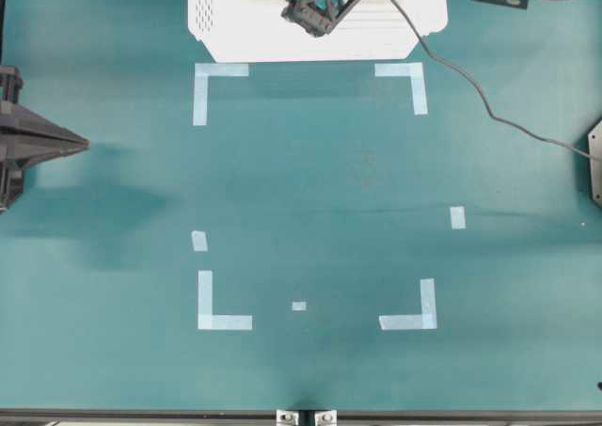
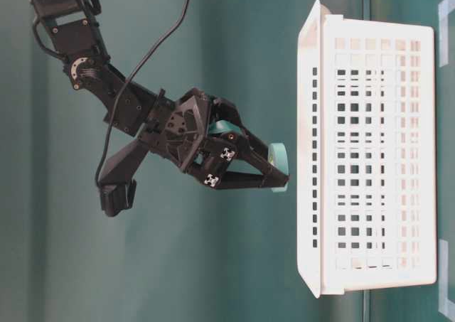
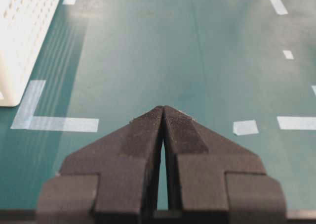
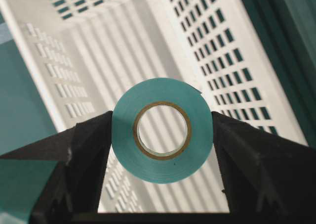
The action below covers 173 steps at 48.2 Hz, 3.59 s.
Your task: Put the tape into the white basket.
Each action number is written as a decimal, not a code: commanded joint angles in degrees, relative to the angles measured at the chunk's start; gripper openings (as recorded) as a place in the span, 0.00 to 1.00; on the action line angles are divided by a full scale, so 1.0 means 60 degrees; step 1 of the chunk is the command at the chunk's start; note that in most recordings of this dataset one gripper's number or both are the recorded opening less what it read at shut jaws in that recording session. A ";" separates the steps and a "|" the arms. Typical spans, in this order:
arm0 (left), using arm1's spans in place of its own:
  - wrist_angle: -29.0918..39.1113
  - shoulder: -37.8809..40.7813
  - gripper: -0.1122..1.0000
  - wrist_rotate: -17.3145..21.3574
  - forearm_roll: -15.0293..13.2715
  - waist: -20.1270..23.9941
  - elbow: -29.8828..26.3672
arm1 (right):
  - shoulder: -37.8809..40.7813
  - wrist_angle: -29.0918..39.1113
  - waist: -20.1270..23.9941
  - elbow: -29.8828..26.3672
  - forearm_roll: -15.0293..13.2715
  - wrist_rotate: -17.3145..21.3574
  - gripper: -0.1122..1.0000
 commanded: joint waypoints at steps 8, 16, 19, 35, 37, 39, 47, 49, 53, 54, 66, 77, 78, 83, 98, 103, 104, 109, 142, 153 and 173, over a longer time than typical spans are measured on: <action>-0.0044 0.0073 0.01 -0.0015 -0.0015 0.0015 -0.0103 | -0.0410 -0.0029 -0.0234 -0.0103 -0.0029 -0.0015 0.71; -0.0044 0.0073 0.01 -0.0015 -0.0015 0.0015 -0.0103 | -0.0410 -0.0073 -0.0396 -0.0044 -0.0029 -0.0015 0.71; -0.0044 0.0073 0.01 -0.0015 0.0000 0.0015 -0.0103 | -0.0410 -0.0088 -0.0425 0.0015 -0.0029 -0.0029 0.71; -0.0044 0.0073 0.01 -0.0015 -0.0015 0.0015 -0.0103 | -0.0425 -0.0205 -0.0439 0.0146 -0.0029 -0.0029 0.75; -0.0044 0.0073 0.01 -0.0015 -0.0015 0.0015 -0.0103 | -0.0425 -0.0205 -0.0439 0.0146 -0.0029 -0.0029 0.84; -0.0044 0.0073 0.01 -0.0015 -0.0015 0.0015 -0.0103 | -0.0425 -0.0190 -0.0439 0.0146 -0.0029 -0.0029 0.92; -0.0044 0.0073 0.01 -0.0015 -0.0015 0.0015 -0.0103 | -0.0425 -0.0161 -0.0439 0.0132 -0.0029 -0.0029 0.95; -0.0044 0.0073 0.01 0.0000 -0.0015 0.0015 -0.0103 | -0.0425 -0.0161 -0.0439 0.0132 -0.0029 -0.0029 0.95; -0.0044 0.0073 0.01 0.0000 -0.0015 0.0015 -0.0103 | -0.0425 -0.0176 -0.0439 0.0132 -0.0044 -0.0029 0.95; -0.0044 0.0073 0.01 0.0000 -0.0015 0.0015 -0.0103 | -0.0425 -0.0190 -0.0439 0.0132 -0.0044 -0.0029 0.95; -0.0059 0.0073 0.01 0.0000 -0.0015 0.0015 -0.0103 | -0.0586 -0.0161 -0.0103 0.0146 -0.0029 -0.0029 0.95; -0.0044 0.0073 0.01 0.0000 0.0000 0.0015 -0.0103 | -0.0850 -0.0146 0.0601 0.0132 -0.0029 -0.0029 0.95; -0.0059 0.0059 0.01 0.0015 -0.0015 0.0015 -0.0103 | -0.0850 -0.0146 0.0659 0.0146 -0.0029 -0.0029 0.95; -0.0044 0.0073 0.01 0.0000 0.0000 0.0015 -0.0103 | -0.0879 -0.0132 0.1099 0.0132 -0.0029 -0.0029 0.95; -0.0059 0.0073 0.01 0.0000 -0.0015 0.0015 -0.0103 | -0.0879 -0.0117 0.2813 0.0146 -0.0029 0.0000 0.95; -0.0059 0.0073 0.01 0.0000 -0.0015 0.0015 -0.0103 | -0.0879 -0.0117 0.3369 0.0146 -0.0029 0.0000 0.95; -0.0044 0.0073 0.01 0.0000 -0.0015 0.0015 -0.0103 | -0.0879 -0.0117 0.3457 0.0146 -0.0029 0.0000 0.95; -0.0044 0.0073 0.01 0.0000 -0.0015 0.0015 -0.0103 | -0.0879 -0.0117 0.3794 0.0176 -0.0029 0.0015 0.95; -0.0044 0.0073 0.01 0.0000 -0.0015 0.0015 -0.0103 | -0.1919 -0.0352 0.4087 0.1172 -0.0322 -0.0015 0.95; -0.0044 0.0073 0.01 0.0015 -0.0015 0.0015 -0.0088 | -0.2637 -0.1025 0.4072 0.1919 -0.0352 -0.0015 0.95; -0.0044 0.0073 0.01 0.0015 -0.0015 0.0015 -0.0088 | -0.3735 -0.1758 0.4058 0.2988 -0.0337 0.0015 0.95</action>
